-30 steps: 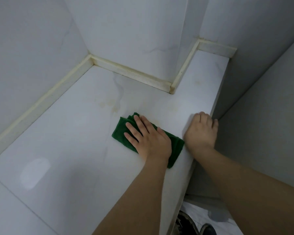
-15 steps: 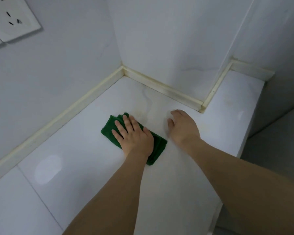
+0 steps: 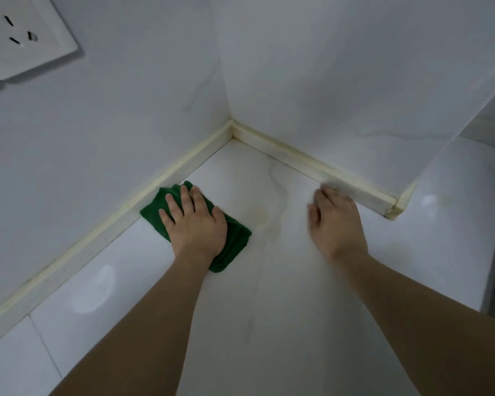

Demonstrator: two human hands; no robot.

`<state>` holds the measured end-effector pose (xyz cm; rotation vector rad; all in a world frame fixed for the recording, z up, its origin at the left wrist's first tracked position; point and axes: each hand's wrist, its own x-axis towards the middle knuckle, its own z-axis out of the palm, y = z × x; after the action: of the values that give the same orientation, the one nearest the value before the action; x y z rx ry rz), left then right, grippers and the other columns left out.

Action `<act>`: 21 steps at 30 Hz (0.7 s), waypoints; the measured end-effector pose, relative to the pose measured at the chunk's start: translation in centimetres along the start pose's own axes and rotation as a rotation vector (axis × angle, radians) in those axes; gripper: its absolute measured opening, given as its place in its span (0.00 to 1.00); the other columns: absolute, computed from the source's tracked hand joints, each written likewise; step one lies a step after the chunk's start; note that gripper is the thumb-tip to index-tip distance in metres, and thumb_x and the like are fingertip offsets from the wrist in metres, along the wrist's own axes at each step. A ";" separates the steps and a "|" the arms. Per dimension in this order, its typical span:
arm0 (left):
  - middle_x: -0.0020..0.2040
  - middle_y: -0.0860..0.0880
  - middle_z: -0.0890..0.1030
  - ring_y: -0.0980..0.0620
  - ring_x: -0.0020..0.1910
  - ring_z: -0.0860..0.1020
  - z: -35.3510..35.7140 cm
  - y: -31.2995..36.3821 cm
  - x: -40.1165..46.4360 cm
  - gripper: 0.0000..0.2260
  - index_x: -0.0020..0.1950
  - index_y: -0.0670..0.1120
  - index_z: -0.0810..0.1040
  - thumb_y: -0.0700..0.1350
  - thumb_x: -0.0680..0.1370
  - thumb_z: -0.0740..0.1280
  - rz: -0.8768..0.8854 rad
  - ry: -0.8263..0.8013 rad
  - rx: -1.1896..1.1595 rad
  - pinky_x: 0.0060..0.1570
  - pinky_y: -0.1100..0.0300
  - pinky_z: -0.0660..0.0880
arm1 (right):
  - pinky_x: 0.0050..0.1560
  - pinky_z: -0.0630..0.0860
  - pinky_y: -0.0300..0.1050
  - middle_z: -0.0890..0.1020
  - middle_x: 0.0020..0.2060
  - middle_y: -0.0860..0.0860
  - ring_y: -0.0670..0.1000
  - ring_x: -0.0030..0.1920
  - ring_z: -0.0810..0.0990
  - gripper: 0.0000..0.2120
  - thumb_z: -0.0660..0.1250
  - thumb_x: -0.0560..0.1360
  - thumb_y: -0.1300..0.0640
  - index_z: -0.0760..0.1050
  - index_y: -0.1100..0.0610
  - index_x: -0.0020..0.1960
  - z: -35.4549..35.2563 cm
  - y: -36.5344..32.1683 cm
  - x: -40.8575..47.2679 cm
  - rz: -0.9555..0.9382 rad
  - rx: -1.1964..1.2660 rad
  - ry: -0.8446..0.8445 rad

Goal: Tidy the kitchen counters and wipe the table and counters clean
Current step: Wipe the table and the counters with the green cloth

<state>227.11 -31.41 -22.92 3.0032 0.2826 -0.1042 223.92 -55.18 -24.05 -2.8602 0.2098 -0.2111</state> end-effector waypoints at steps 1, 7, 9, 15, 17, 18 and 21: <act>0.79 0.46 0.42 0.41 0.77 0.40 0.0 -0.1 0.3 0.29 0.79 0.46 0.43 0.56 0.81 0.44 0.004 0.004 -0.003 0.74 0.41 0.39 | 0.68 0.67 0.56 0.77 0.62 0.61 0.61 0.64 0.75 0.28 0.47 0.78 0.49 0.75 0.66 0.63 0.0 -0.1 -0.1 0.001 -0.003 -0.002; 0.79 0.46 0.41 0.40 0.77 0.39 -0.1 0.1 0.8 0.30 0.79 0.46 0.42 0.57 0.81 0.44 0.010 -0.001 0.007 0.74 0.41 0.40 | 0.66 0.69 0.57 0.78 0.62 0.60 0.60 0.62 0.76 0.26 0.49 0.78 0.50 0.76 0.65 0.62 -0.5 -0.4 0.2 0.015 -0.034 0.010; 0.79 0.46 0.41 0.40 0.77 0.39 -0.2 0.2 0.8 0.30 0.79 0.46 0.42 0.57 0.81 0.44 0.012 -0.005 0.004 0.74 0.41 0.39 | 0.66 0.70 0.56 0.78 0.61 0.60 0.60 0.62 0.76 0.26 0.49 0.78 0.50 0.76 0.65 0.62 -0.5 -0.5 0.3 0.017 -0.037 0.023; 0.79 0.45 0.41 0.39 0.77 0.39 -0.3 0.1 0.9 0.30 0.79 0.45 0.42 0.57 0.81 0.45 0.040 -0.017 0.012 0.74 0.41 0.39 | 0.66 0.69 0.55 0.77 0.62 0.60 0.60 0.62 0.75 0.25 0.50 0.78 0.50 0.76 0.64 0.62 -0.2 -0.4 0.1 0.010 -0.048 0.049; 0.79 0.45 0.41 0.39 0.77 0.39 -0.3 0.1 1.1 0.30 0.79 0.45 0.42 0.57 0.81 0.44 0.071 -0.023 0.030 0.74 0.41 0.39 | 0.67 0.67 0.56 0.77 0.63 0.59 0.60 0.63 0.74 0.26 0.49 0.78 0.49 0.75 0.64 0.63 -0.2 -0.4 0.1 0.012 -0.050 0.051; 0.79 0.45 0.41 0.39 0.77 0.39 -0.4 0.1 1.3 0.30 0.79 0.45 0.42 0.57 0.81 0.44 0.098 -0.021 0.041 0.74 0.41 0.39 | 0.67 0.67 0.55 0.77 0.63 0.59 0.59 0.64 0.74 0.26 0.49 0.78 0.49 0.75 0.64 0.64 -0.2 -0.4 0.1 0.010 -0.052 0.054; 0.79 0.45 0.42 0.40 0.77 0.39 -0.6 -0.4 2.0 0.30 0.79 0.46 0.42 0.58 0.81 0.44 0.258 -0.016 0.091 0.74 0.43 0.39 | 0.68 0.66 0.54 0.77 0.63 0.58 0.59 0.64 0.74 0.26 0.49 0.78 0.49 0.75 0.63 0.64 -0.1 -0.5 0.3 0.007 -0.059 0.068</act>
<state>229.07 -30.59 -22.56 3.0943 -0.1149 -0.1196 224.31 -54.78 -23.82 -2.9125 0.2437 -0.3059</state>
